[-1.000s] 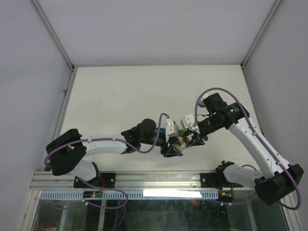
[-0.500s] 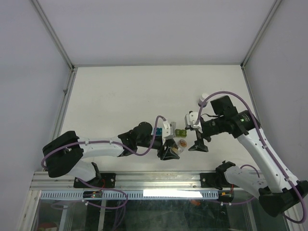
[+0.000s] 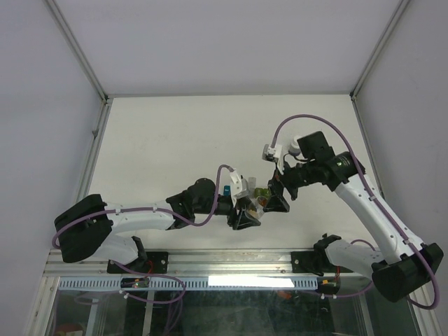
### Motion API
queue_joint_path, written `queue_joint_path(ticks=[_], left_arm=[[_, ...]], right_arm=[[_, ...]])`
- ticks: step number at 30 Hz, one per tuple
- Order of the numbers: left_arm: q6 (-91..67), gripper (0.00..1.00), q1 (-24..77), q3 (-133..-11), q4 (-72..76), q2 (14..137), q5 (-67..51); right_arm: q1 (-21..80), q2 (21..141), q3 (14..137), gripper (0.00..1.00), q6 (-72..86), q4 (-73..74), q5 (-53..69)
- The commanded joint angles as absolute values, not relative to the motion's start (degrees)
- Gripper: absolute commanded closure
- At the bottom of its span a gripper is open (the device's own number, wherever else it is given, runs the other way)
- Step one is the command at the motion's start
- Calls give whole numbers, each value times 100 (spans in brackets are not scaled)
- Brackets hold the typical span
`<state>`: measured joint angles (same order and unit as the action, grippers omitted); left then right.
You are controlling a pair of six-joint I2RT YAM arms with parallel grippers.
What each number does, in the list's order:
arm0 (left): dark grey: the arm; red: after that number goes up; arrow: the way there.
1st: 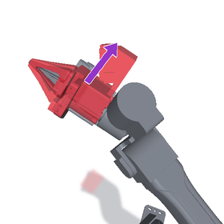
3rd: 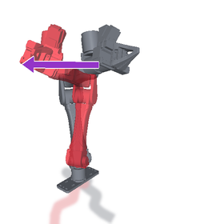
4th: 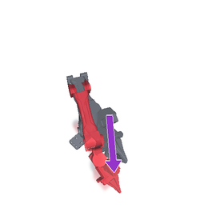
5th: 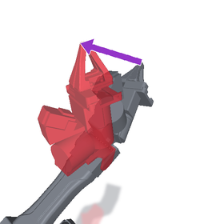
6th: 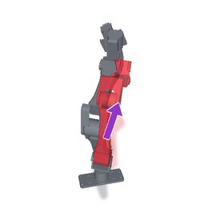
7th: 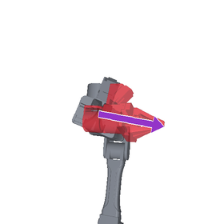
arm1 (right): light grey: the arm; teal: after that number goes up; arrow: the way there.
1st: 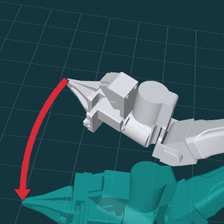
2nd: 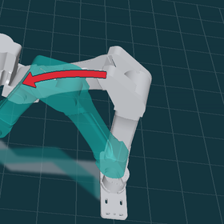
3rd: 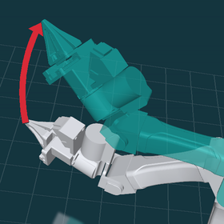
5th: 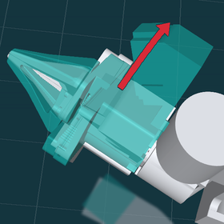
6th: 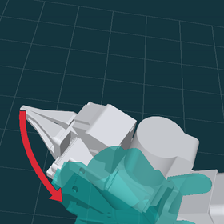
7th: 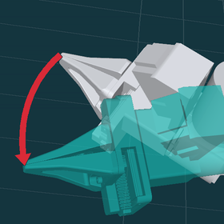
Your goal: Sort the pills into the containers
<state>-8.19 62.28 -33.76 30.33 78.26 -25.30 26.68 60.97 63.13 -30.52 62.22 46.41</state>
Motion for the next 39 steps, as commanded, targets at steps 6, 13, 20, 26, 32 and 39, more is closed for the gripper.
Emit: queue_joint_path(ticks=[6,13,20,26,32,39], left_arm=[[-928,100,6275,-3723,3175,7866,-2347],[-962,100,6275,-3895,3138,8027,-2364],[-972,100,6273,-3979,3059,8094,-2373],[-927,100,6270,-3962,3008,8071,-2393],[-678,100,6275,-3836,2907,8009,-2707],[-410,100,6275,-3829,2606,7943,-3111]], right_arm=[[2968,6038,6495,15,-2394,5805,4421],[3036,6029,6436,25,-2336,5704,4381],[3057,5935,6445,38,-2375,5707,4387],[3059,5928,6514,71,-2735,5890,4494],[3064,6006,6651,96,-4350,6521,5091],[3060,6222,6764,100,-7389,7376,5361]])
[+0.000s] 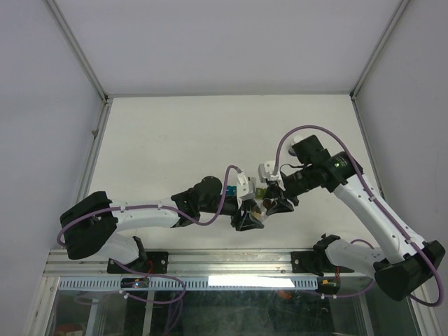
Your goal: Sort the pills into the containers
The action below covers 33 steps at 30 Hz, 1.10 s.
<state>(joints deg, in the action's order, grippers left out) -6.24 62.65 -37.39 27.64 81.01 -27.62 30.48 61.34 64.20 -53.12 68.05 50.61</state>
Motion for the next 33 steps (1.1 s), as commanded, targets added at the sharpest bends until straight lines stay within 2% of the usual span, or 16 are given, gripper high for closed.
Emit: queue_joint_path(ticks=[1,5,20,23,33], left_arm=[[-393,100,6275,-3824,2599,7946,-3126],[-335,100,6275,-3831,2564,7983,-3223],[-230,100,6275,-3862,2615,8029,-3489],[-229,100,6275,-3889,2639,8044,-3489],[-280,100,6275,-3917,2799,8091,-3497]], right_arm=[[3059,6273,6819,100,-7785,7547,5421],[3061,6627,7048,100,-9363,8400,5556],[3006,7146,7497,99,-9236,8469,5745],[3006,7202,7410,93,-9099,8399,5753],[3006,6558,6756,56,-8180,7573,5673]])
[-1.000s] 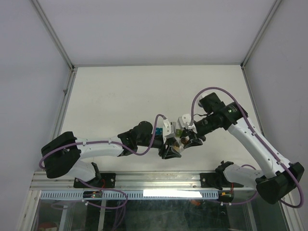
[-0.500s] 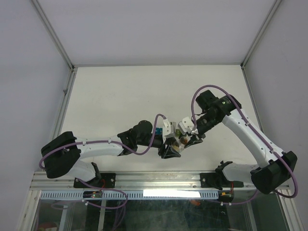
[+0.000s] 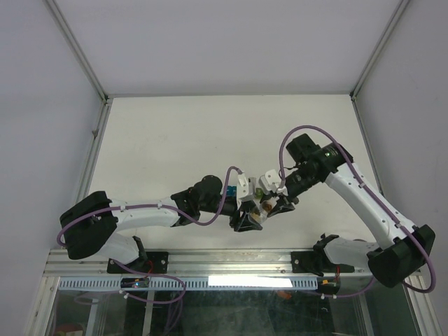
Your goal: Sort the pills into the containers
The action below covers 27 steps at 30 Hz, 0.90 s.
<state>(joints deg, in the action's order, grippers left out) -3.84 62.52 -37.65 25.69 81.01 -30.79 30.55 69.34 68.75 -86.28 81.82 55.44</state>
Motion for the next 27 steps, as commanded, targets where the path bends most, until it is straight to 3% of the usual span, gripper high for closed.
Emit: queue_joint_path(ticks=[1,2,3,4,12,17,20,27], left_arm=[[-288,100,6275,-3922,2803,8106,-3510],[-302,100,6275,-3922,2808,8118,-3515],[-306,100,6275,-3919,2819,8121,-3522],[-326,100,6275,-3911,2833,8129,-3523],[-386,100,6275,-3770,2937,8016,-3453],[-571,100,6275,-3473,3129,7787,-3099],[-737,100,6280,-3373,3164,7625,-2619],[-839,100,6398,-3510,3187,7642,-1833]], right_arm=[[2998,6503,6721,47,-8068,7514,5670],[2993,6450,6689,34,-7953,7462,5681],[2991,6406,6662,9,-7876,7430,5692],[2974,6373,6636,2,-7849,7423,5702],[2778,6047,6698,1,-7067,7320,5687],[2593,5421,6553,1,-3892,5858,5351],[2569,5183,6533,1,-3485,5929,5468],[2567,5717,6724,12,-2814,6285,4535]])
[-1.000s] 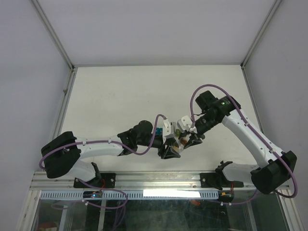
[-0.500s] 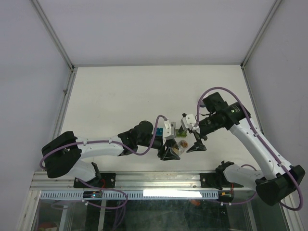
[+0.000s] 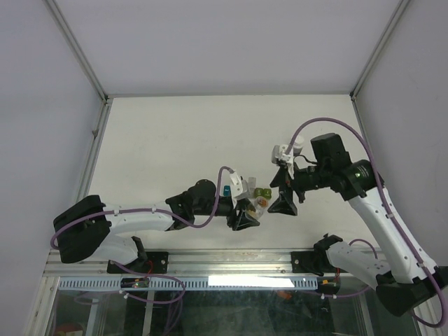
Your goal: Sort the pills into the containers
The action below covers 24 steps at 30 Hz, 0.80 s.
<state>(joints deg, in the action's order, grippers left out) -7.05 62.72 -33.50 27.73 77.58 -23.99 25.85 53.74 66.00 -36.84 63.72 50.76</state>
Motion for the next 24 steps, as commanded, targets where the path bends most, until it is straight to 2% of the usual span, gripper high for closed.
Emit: queue_joint_path(ticks=[1,11,20,24], left_arm=[[-832,100,6413,-3553,3153,7672,-1773],[-788,100,6499,-3814,3014,7820,-1573],[-831,100,6510,-3882,2997,7923,-1552],[-848,100,6512,-3878,2960,7904,-1512]], right_arm=[[2575,5769,6697,12,-2751,6276,4557],[2821,6203,6695,11,-2343,6098,4302],[3003,6261,6751,28,-2210,6004,4168],[3054,6292,6734,41,-2212,6003,4179]])
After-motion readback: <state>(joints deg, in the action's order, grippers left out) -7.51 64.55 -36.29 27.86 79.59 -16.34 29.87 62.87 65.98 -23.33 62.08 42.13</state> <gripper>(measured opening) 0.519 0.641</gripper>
